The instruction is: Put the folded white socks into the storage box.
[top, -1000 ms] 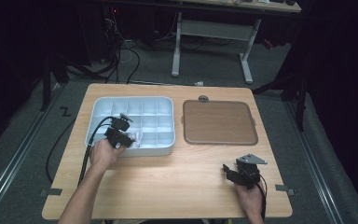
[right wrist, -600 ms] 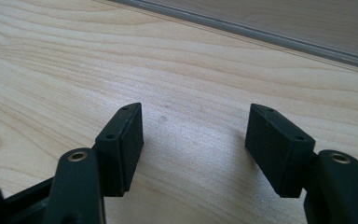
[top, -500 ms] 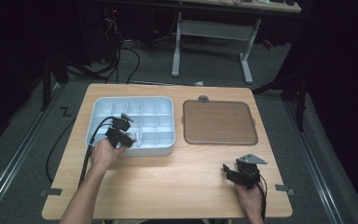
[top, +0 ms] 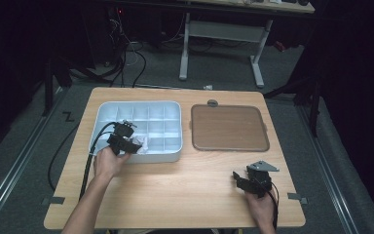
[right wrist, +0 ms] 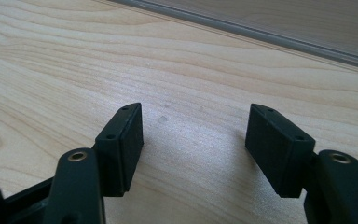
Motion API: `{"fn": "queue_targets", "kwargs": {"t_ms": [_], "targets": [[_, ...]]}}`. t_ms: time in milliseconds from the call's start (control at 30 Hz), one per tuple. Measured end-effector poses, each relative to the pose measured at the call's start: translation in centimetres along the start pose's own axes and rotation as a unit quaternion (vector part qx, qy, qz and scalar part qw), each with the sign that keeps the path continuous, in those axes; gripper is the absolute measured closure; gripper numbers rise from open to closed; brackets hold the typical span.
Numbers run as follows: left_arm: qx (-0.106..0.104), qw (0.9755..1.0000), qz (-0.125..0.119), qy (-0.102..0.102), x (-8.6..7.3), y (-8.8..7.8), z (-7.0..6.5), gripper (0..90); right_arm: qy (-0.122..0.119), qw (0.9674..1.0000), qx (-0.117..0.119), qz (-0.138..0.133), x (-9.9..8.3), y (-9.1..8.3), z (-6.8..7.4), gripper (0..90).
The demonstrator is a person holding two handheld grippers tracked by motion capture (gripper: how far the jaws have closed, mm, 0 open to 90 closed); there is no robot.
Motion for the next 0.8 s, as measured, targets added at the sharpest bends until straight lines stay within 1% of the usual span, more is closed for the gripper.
{"fn": "queue_targets", "kwargs": {"t_ms": [133,233,367,433,667,733,800], "targets": [[-0.008,0.9999,-0.008,-0.008,0.2,-0.4,0.1,65.0,0.000,1.0000,0.000,0.000,0.0,0.0,0.0,37.3],[-0.015,0.9996,-0.012,-0.023,0.6,-0.8,0.0,60.5,0.000,1.0000,0.000,0.000,0.0,0.0,0.0,37.3],[-0.019,0.9991,-0.017,-0.033,0.8,-1.1,0.0,55.3,0.000,1.0000,0.000,0.000,0.0,0.0,0.0,37.3],[-0.020,0.9988,-0.024,-0.037,0.9,-1.2,-0.1,52.3,0.000,1.0000,0.000,0.000,0.0,0.0,0.0,37.3],[-0.022,0.9979,-0.041,-0.046,1.3,-1.7,-0.1,44.5,0.000,1.0000,0.000,0.000,0.0,0.0,0.0,37.3],[-0.025,0.9972,-0.050,-0.050,1.5,-2.0,-0.2,42.7,0.000,1.0000,0.000,0.000,0.0,0.0,0.0,37.3],[-0.025,0.9967,-0.059,-0.050,1.8,-2.3,-0.3,41.1,0.000,1.0000,0.000,0.000,0.0,0.0,0.0,37.3]]}}
Point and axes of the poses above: each handheld gripper's, and its own axes: y roughly forward along the jaws, x roughly out of its top, z roughly to its left, the point moved 1 cm from there along y, roughly forward along the jaws, and after that the axes turned 9 degrees about -z, right-handed, at the moved point
